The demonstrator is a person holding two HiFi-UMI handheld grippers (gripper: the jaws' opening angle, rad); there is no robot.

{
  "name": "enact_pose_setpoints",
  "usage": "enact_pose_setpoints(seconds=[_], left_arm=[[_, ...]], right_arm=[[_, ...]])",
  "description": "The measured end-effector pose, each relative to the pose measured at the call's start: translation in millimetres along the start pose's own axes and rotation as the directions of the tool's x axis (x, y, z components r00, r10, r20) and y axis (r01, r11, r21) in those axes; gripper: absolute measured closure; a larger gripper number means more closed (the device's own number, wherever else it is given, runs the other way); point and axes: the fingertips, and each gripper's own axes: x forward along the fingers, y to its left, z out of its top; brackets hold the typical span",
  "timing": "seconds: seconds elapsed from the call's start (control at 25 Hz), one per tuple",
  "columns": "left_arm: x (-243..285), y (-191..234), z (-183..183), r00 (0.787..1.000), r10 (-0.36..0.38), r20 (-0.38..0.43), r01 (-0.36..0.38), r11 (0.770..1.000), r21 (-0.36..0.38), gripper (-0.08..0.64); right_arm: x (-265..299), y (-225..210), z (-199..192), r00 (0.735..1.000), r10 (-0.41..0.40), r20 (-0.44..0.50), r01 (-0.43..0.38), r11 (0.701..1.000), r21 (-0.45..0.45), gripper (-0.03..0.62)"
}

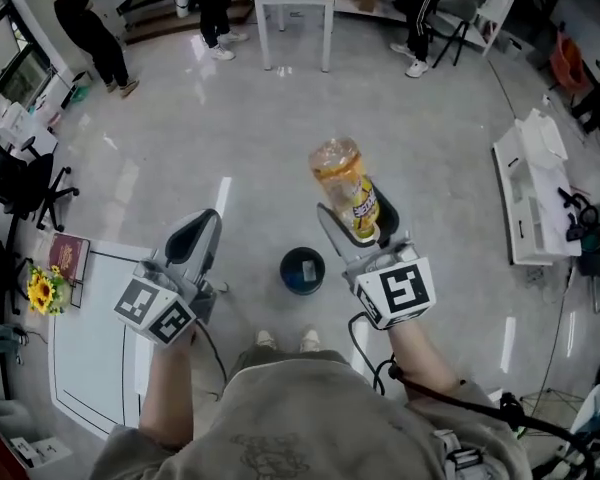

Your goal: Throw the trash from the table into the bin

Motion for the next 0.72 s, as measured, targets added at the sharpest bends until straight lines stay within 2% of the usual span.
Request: enact_pose_setpoints(seconds=[0.36,0.72], left_arm=[[-0.9,-9.0,-13.3,0.996,-0.082,-0.04,0.082,0.997,0.002,0.561],[0.1,5.7,-26.5,0.99,-0.122,-0.067,0.122,0.992,-0.01,0.561]], right_arm=[[-21.3,1.3,0.0,0.997,-0.075,-0.036,0.075,0.997,-0.02,0.273],[-11.8,12.2,-17.0,0.992,-0.093,-0.087,0.093,0.996,-0.013,0.273]])
